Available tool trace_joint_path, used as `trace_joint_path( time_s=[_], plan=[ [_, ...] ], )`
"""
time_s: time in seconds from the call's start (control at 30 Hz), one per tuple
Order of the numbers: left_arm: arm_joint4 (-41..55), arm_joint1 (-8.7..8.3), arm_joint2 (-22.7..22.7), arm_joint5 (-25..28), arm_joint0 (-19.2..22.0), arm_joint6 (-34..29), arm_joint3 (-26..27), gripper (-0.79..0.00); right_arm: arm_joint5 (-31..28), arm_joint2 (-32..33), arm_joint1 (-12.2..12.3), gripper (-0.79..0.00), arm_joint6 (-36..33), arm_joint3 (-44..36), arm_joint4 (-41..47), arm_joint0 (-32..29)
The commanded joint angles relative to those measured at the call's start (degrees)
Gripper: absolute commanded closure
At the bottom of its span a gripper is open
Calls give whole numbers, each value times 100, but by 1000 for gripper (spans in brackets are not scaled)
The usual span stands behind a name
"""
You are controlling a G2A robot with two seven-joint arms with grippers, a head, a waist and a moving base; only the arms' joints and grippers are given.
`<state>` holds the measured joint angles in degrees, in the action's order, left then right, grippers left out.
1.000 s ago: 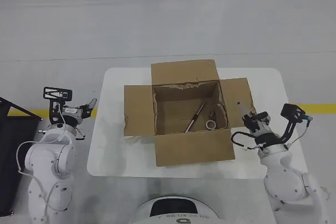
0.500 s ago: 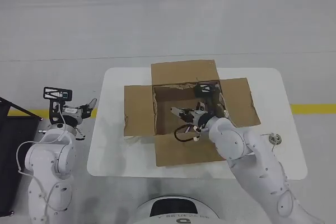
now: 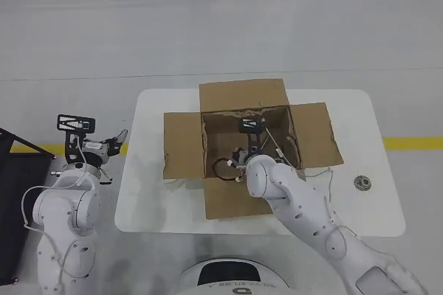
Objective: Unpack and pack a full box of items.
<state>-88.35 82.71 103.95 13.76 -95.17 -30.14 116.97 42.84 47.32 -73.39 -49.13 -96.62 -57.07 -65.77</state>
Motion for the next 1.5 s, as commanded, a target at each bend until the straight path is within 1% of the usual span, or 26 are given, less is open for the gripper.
trace_joint_path(
  time_s=[0.0,0.03,0.07,0.1,0.13,0.17,0.23,0.33,0.4,0.57,0.67,1.0,1.1,1.3,1.37,1.4,1.47],
  plan=[
    [0,0,0,0,1,-1,-1,-785,20,24,-18,-292,-174,164,28,88],
    [0,0,0,0,1,-1,-1,-785,51,46,-28,-299,-254,237,49,135],
    [0,0,0,0,1,-1,-1,-785,59,58,-39,-425,-344,304,79,175],
    [0,0,0,0,1,-1,-1,-785,58,65,-47,-391,-418,363,85,218],
    [0,0,0,0,1,-1,-1,-785,60,70,-56,-391,-492,426,82,265],
    [0,0,0,0,1,-1,-1,-785,72,77,-66,-360,-552,482,90,305],
    [0,0,0,0,1,-1,-1,-785,98,69,-89,-329,-657,619,77,395],
    [0,0,0,0,1,-1,-1,-785,153,50,-136,-240,-777,918,92,550],
    [0,0,0,0,1,-1,-1,-785,161,29,-175,-234,-792,1120,127,654],
    [0,0,0,0,1,-1,-1,-785,179,-19,-274,-265,-756,1544,261,852],
    [0,0,0,0,1,-1,-1,-785,195,-24,-327,-265,-696,1773,334,947],
    [0,0,0,0,1,-1,-1,-785,444,84,-427,-280,-513,2236,431,1030],
    [0,0,0,0,1,-1,-1,-785,400,122,-439,-302,-595,2383,474,1048],
    [0,0,0,0,1,-1,-1,-785,272,77,-510,-289,-598,2677,588,1132],
    [0,0,0,0,1,-1,-1,-785,252,55,-543,-262,-550,2767,633,1161],
    [0,0,0,0,1,-1,-1,-785,242,43,-559,-228,-520,2800,650,1175],
    [0,0,0,0,1,-1,-1,-785,221,20,-586,-132,-470,2855,668,1197]
  ],
)
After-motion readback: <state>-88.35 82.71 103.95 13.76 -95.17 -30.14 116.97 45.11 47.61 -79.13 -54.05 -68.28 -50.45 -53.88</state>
